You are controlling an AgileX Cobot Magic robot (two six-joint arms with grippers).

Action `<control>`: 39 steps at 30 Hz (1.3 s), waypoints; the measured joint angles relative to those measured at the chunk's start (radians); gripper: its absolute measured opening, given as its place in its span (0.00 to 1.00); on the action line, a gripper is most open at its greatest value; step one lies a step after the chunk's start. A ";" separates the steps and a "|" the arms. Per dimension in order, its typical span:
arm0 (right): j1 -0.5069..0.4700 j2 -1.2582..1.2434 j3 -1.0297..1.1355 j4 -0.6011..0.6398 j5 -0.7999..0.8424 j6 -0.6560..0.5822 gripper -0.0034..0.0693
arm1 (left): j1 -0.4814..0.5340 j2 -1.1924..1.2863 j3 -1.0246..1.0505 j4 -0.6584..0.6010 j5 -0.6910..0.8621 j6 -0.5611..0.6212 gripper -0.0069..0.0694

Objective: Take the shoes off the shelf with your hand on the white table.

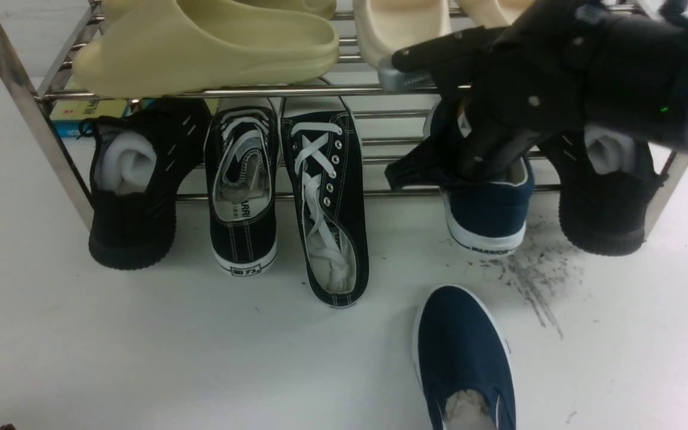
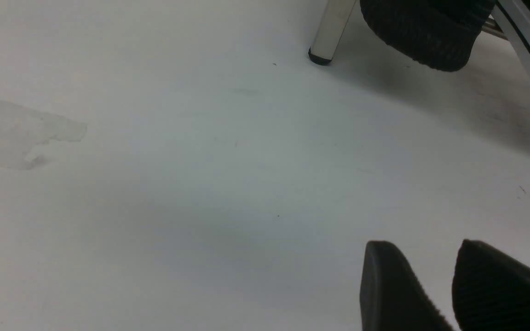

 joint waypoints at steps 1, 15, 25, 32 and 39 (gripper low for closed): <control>0.002 -0.015 -0.004 0.012 0.017 -0.005 0.10 | 0.000 0.000 0.000 0.000 0.000 0.000 0.41; 0.055 -0.169 -0.029 0.241 0.326 -0.059 0.10 | 0.000 0.000 0.001 0.000 -0.002 0.000 0.41; 0.369 -0.260 0.104 0.241 0.319 0.144 0.10 | 0.000 0.000 0.001 0.001 -0.004 0.000 0.41; 0.569 -0.260 0.168 0.187 0.316 0.335 0.10 | 0.000 0.000 0.001 0.001 -0.004 0.000 0.41; 0.594 -0.245 0.169 0.133 0.309 0.452 0.10 | 0.000 0.000 0.001 0.001 -0.004 0.000 0.41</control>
